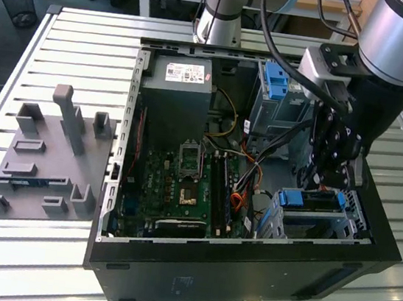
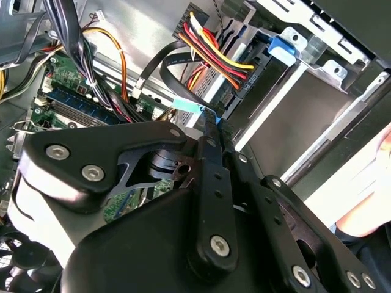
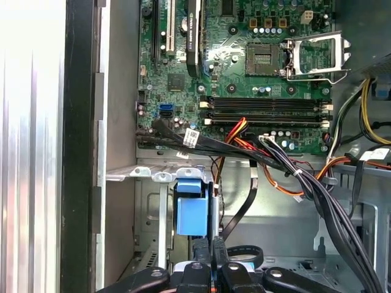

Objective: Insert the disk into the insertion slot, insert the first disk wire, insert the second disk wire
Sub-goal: 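Insert the second disk wire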

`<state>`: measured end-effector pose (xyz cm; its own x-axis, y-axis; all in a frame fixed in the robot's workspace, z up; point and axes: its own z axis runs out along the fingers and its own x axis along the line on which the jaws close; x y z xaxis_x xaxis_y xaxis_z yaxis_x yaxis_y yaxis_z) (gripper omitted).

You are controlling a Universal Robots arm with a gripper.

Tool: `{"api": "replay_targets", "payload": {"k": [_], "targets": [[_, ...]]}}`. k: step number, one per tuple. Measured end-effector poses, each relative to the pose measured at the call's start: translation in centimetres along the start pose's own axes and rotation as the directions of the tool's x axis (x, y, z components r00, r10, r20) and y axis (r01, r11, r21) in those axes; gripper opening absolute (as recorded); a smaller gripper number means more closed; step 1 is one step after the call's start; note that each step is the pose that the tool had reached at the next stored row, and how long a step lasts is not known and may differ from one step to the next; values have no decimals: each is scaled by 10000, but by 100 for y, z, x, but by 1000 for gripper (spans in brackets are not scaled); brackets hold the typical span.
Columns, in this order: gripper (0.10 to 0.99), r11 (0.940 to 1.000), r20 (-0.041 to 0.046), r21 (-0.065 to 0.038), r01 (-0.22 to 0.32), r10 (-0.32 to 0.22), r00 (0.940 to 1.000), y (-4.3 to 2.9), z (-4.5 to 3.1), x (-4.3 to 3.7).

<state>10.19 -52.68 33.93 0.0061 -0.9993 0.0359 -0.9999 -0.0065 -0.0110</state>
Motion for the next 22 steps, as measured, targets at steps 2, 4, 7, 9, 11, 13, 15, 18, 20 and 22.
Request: {"api": "replay_targets", "payload": {"k": [2,4,7,9,11,13,15,18,20,22], "targets": [[141,10000,0,0,0,0,10000,0,0,3],[141,10000,4,0,0,0,10000,0,0,7],[137,10000,10,0,0,0,10000,0,0,12],[137,10000,18,-1,0,0,10000,0,-1,15],[137,10000,53,-2,0,0,10000,0,-1,20],[137,10000,187,-2,-1,1,9998,-1,-2,34],[137,10000,410,-2,-4,4,9992,0,0,59],[137,10000,517,-2,-6,6,9987,0,0,96],[137,10000,517,-2,-6,6,9987,0,1,114],[137,10000,518,-2,-5,5,9987,0,2,117]]}}
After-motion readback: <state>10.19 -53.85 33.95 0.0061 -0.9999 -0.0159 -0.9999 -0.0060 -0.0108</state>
